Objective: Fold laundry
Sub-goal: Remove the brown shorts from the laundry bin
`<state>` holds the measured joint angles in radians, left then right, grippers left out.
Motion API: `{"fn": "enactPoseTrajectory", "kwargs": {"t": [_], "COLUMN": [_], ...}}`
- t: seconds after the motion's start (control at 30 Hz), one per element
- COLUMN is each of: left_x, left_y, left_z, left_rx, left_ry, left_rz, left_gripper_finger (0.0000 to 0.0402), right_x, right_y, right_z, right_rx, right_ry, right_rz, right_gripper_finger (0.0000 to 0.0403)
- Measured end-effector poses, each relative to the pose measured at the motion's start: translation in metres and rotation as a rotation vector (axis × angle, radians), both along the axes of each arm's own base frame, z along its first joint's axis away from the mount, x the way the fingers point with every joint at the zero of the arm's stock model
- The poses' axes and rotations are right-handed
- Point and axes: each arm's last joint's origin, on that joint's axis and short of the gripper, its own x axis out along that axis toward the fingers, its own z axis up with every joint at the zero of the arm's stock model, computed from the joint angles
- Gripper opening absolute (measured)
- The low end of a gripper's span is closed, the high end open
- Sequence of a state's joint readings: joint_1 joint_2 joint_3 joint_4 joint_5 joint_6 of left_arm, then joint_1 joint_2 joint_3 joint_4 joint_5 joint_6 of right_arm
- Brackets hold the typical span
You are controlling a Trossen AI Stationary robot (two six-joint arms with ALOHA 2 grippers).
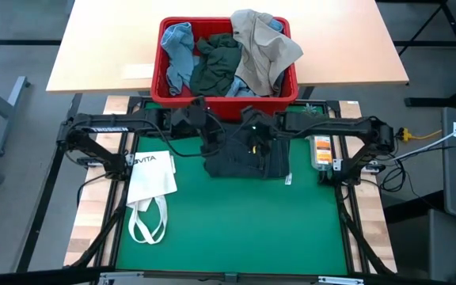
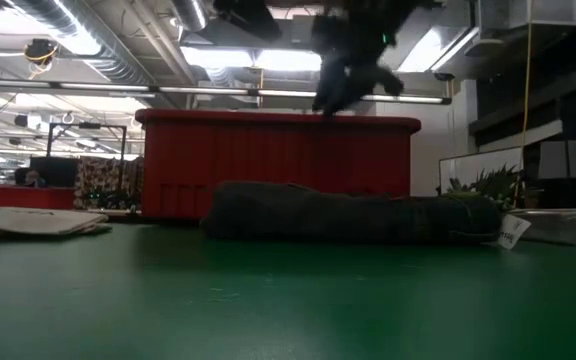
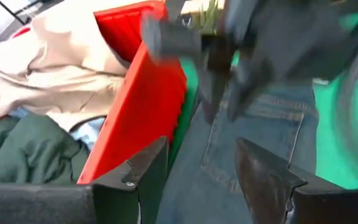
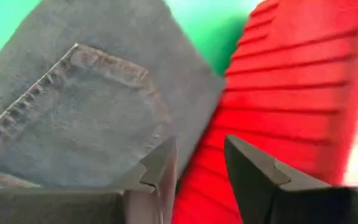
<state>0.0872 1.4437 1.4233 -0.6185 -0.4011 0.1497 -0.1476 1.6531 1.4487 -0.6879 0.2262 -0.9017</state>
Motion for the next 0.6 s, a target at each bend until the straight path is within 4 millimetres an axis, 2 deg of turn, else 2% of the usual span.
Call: {"fn": "enactPoseTrajectory", "kwargs": {"t": [0.13, 0.3, 0.43, 0.6], "left_x": [-0.012, -0.031, -0.042, -0.048], "left_y": [-0.003, -0.011, -0.016, -0.021], "left_z": [0.002, 0.012, 0.017, 0.018], "left_rx": [-0.012, -0.054, -0.084, -0.091], "left_ry": [0.050, 0.037, 0.029, 0.047], "left_rz": [-0.004, 0.008, 0.016, 0.003], "left_gripper_finger": [0.0181, 0.0181, 0.0181, 0.0181], "right_x": [0.001, -0.006, -0.020, -0.052], "right_y": [-0.005, -0.029, -0.067, -0.127], "right_z": [0.039, 0.077, 0.096, 0.108], "right_rx": [-0.116, -0.311, -0.364, -0.368], "right_ry": [-0.040, -0.056, -0.066, -0.078], "right_rz": [-0.005, -0.105, -0.207, -0.423], "right_gripper_finger": [0.0133, 0.0133, 0.0133, 0.0133]}}
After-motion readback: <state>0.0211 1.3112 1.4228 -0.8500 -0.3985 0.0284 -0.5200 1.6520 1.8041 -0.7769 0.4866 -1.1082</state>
